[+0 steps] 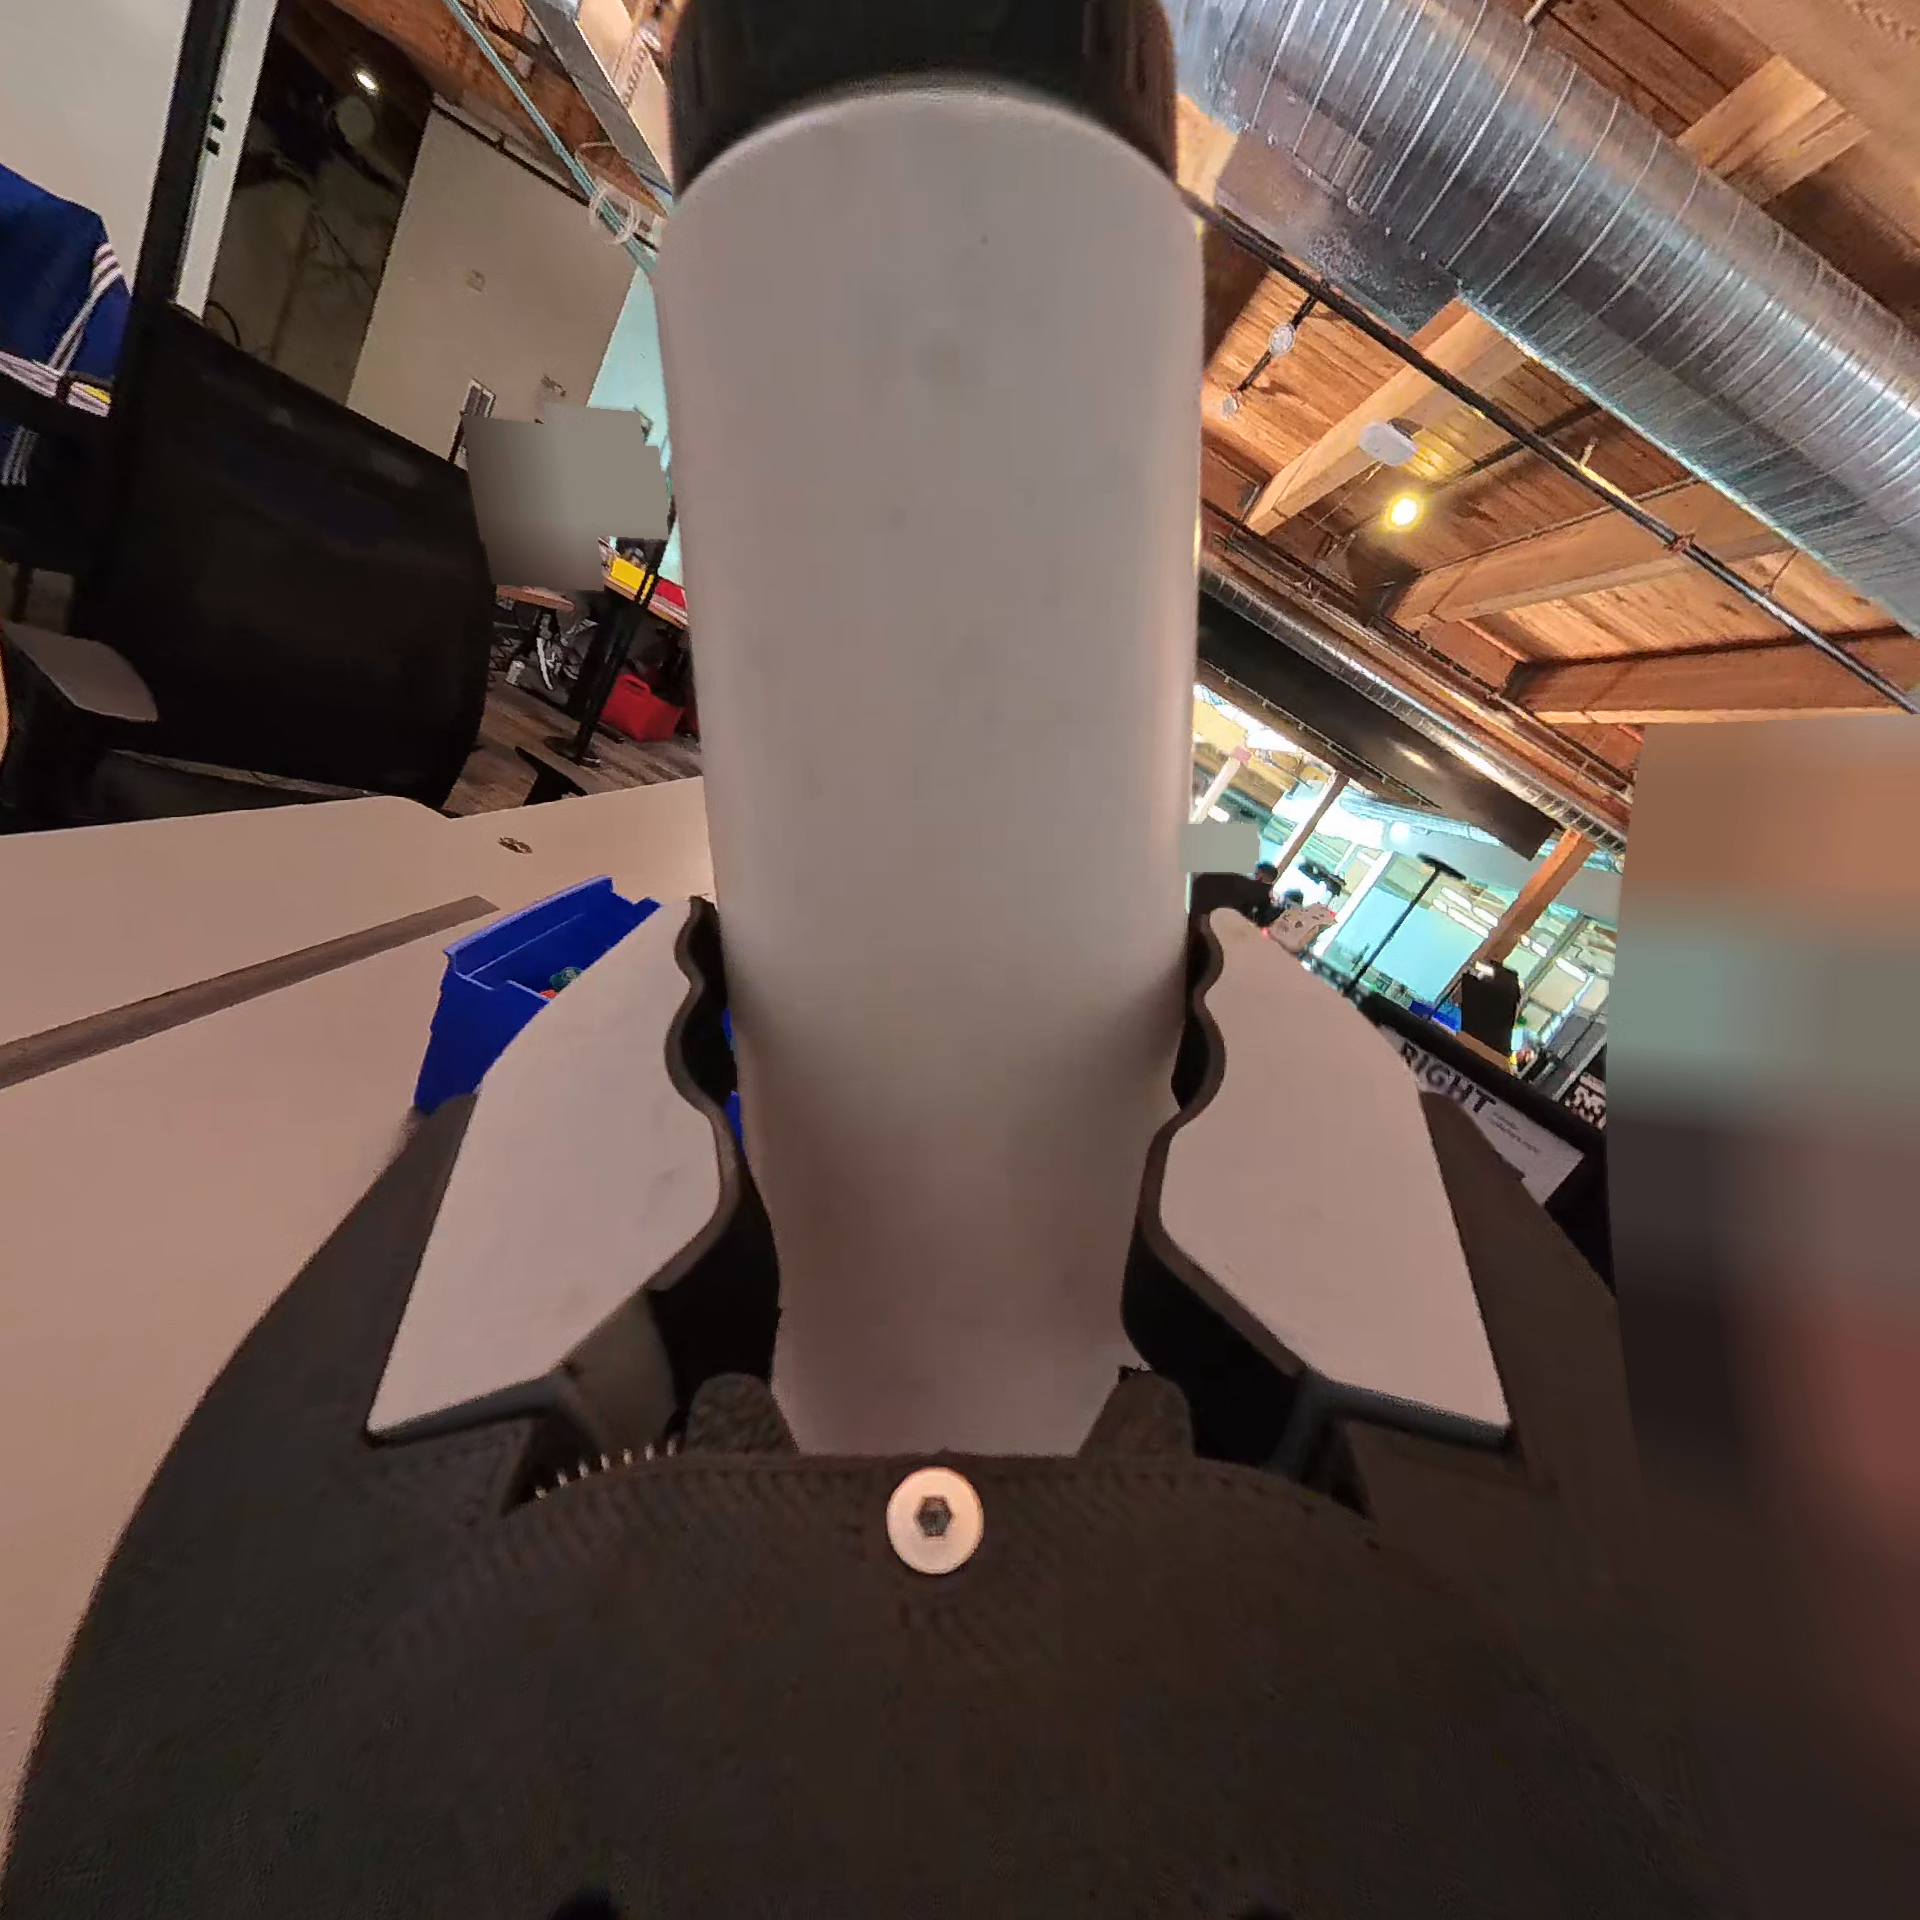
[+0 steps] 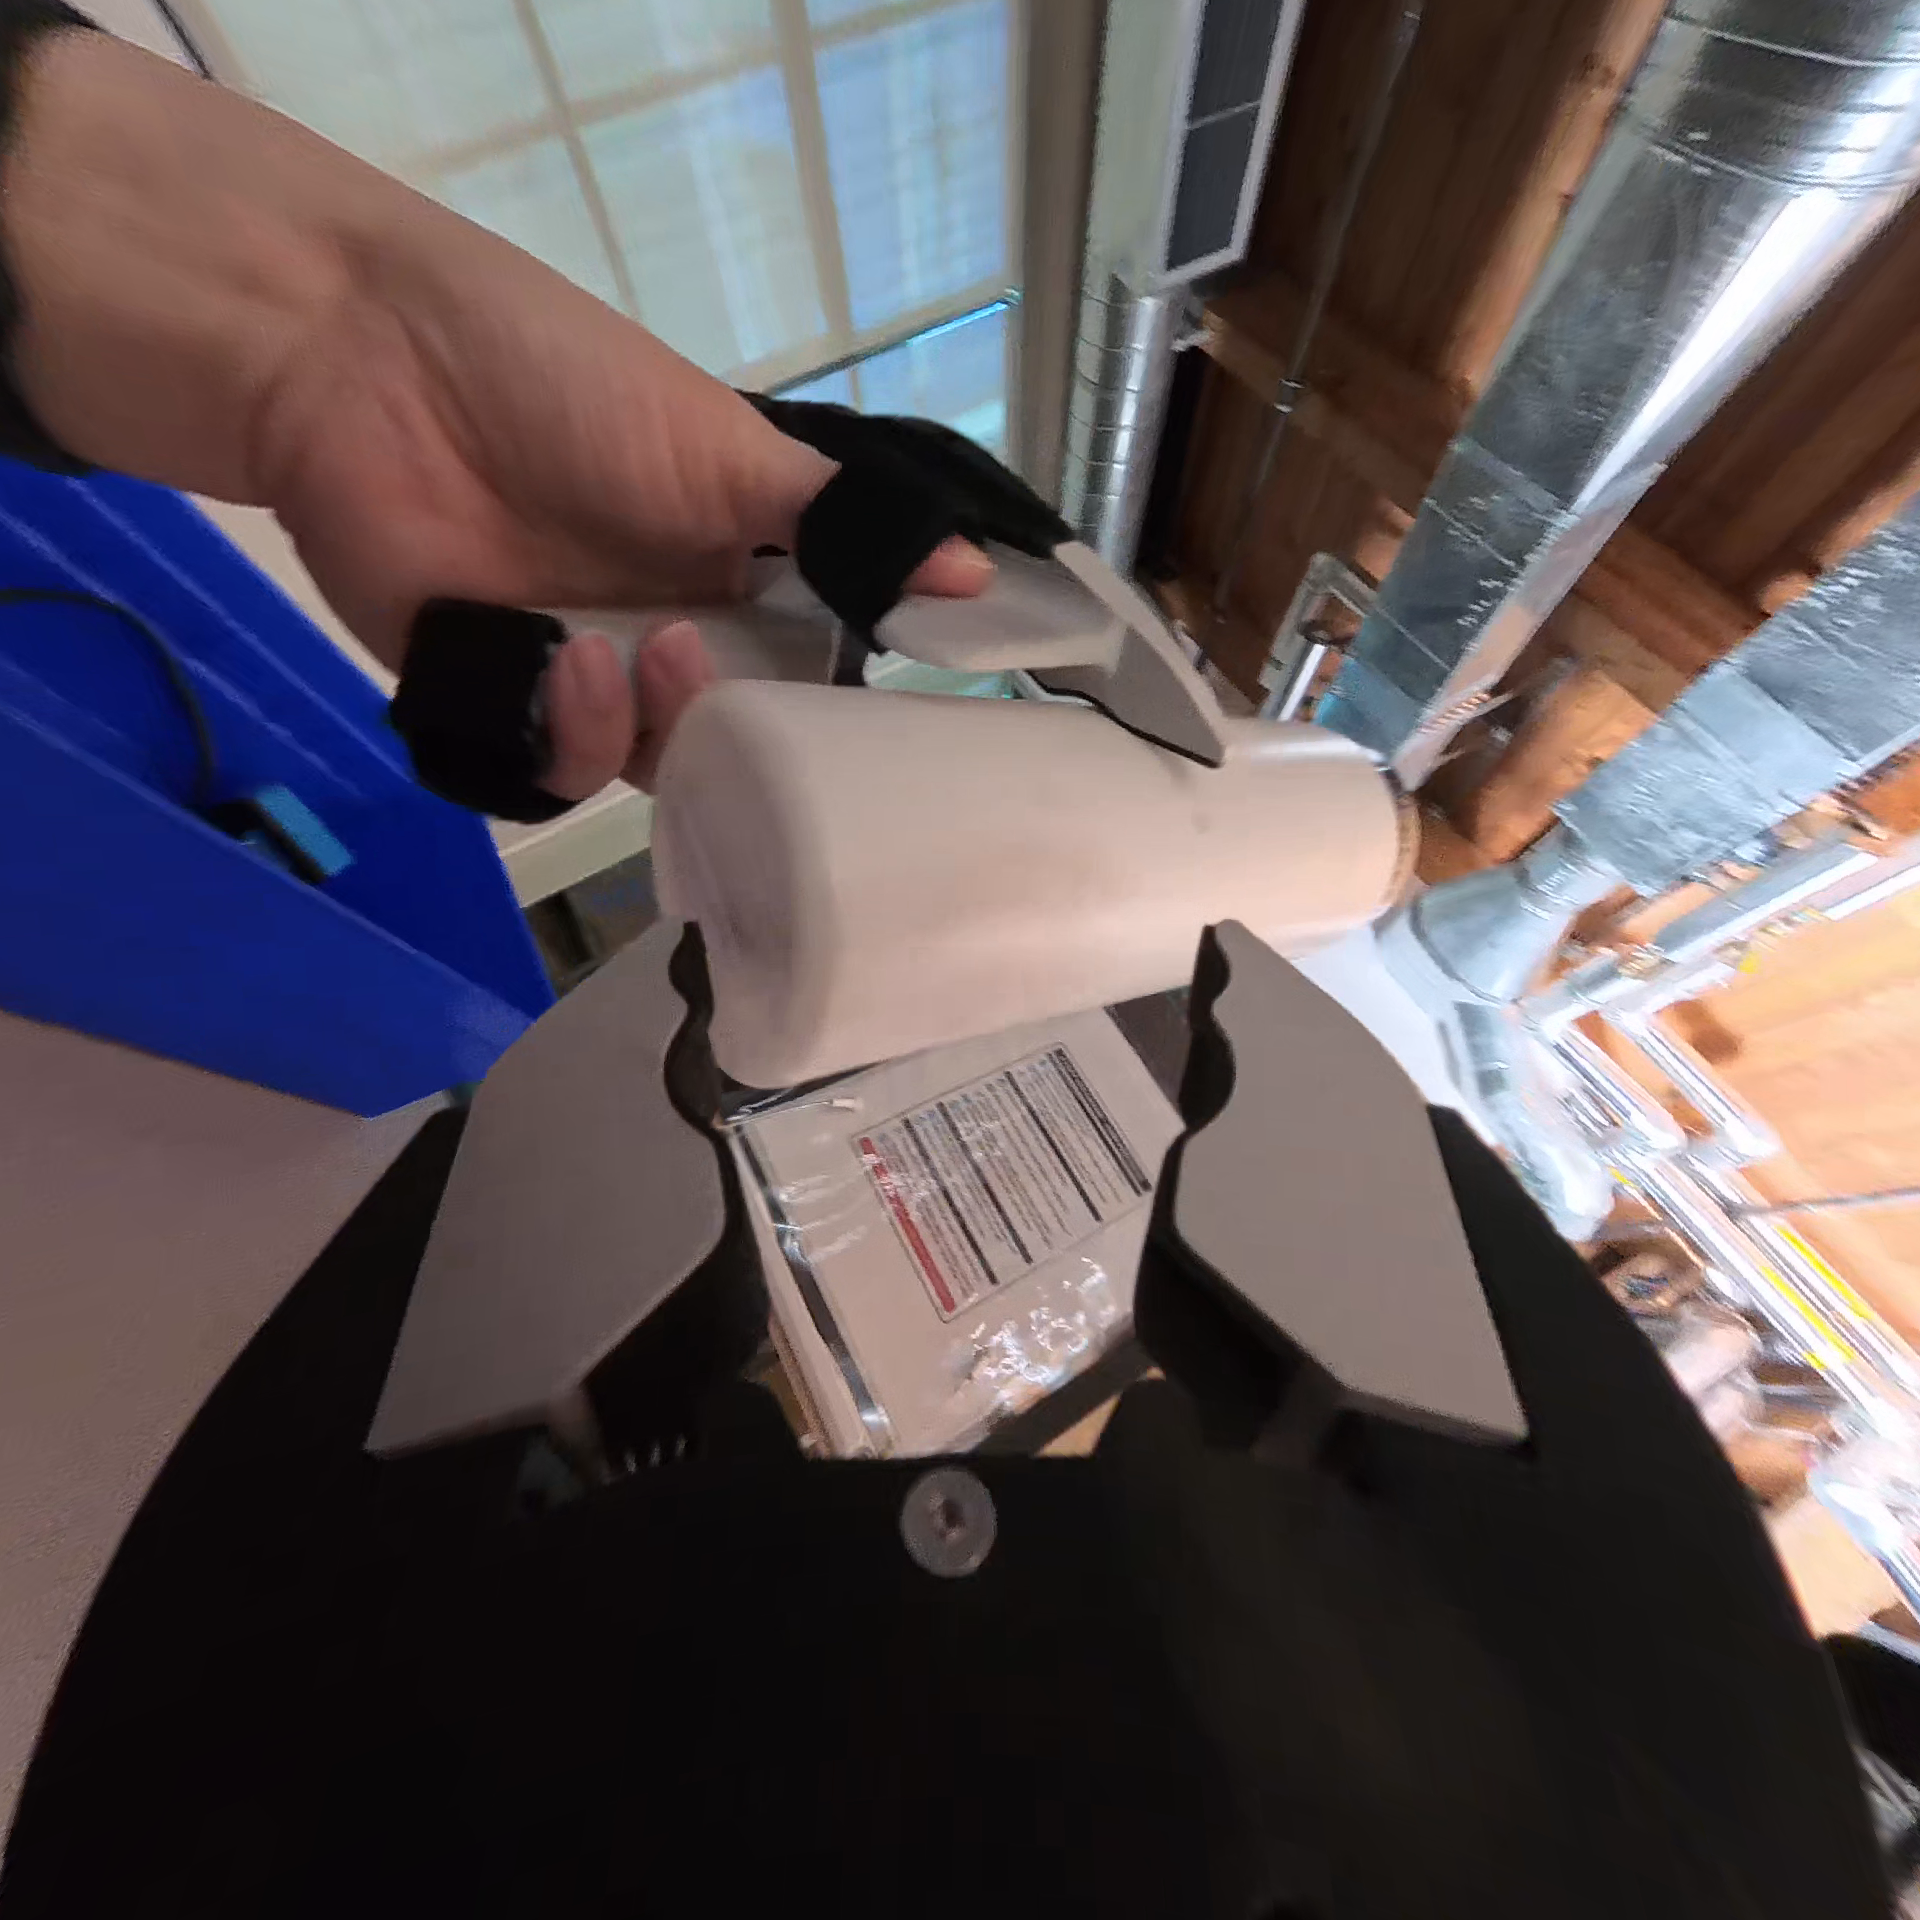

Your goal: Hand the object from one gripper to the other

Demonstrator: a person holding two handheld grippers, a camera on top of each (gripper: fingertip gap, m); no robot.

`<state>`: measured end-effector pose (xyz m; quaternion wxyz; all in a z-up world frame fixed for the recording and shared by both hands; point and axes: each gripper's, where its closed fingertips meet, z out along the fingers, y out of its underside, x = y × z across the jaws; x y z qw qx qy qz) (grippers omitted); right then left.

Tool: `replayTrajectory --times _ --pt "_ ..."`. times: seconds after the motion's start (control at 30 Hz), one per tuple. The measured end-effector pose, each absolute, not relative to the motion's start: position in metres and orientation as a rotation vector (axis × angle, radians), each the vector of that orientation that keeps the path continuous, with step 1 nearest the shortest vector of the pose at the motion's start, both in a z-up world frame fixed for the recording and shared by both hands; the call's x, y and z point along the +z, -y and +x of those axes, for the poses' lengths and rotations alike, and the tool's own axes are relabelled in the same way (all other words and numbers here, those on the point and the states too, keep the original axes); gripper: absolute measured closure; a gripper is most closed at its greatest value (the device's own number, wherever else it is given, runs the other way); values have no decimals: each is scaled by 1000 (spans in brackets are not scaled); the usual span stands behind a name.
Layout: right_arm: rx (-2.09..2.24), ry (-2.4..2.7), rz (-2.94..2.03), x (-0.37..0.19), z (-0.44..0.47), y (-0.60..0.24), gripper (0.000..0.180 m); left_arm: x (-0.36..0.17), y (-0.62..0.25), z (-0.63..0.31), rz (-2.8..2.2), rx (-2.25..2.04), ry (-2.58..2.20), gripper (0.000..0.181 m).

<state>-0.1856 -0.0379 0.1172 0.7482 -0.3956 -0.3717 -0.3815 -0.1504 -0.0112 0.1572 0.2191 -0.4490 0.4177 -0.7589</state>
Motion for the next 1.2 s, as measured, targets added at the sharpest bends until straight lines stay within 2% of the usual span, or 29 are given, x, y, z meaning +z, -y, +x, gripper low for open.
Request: replayTrajectory --times 0.03,0.37,0.5,0.6,1.2 --pt "-858 785 -850 120 -185 39 90 158 10 -150 -1247 -2115 -1124 97" --pt "-1152 677 -777 117 -184 36 73 159 17 -146 -1288 -2293 -939 97" --pt "-1140 637 -797 119 -178 36 75 156 21 -142 -1300 -2334 -901 97" --pt "-1178 667 -715 120 -187 43 83 155 28 -140 -1301 -2361 -919 97" --pt "-1140 681 -921 124 -153 31 85 160 19 -144 -1228 -2122 -916 96"
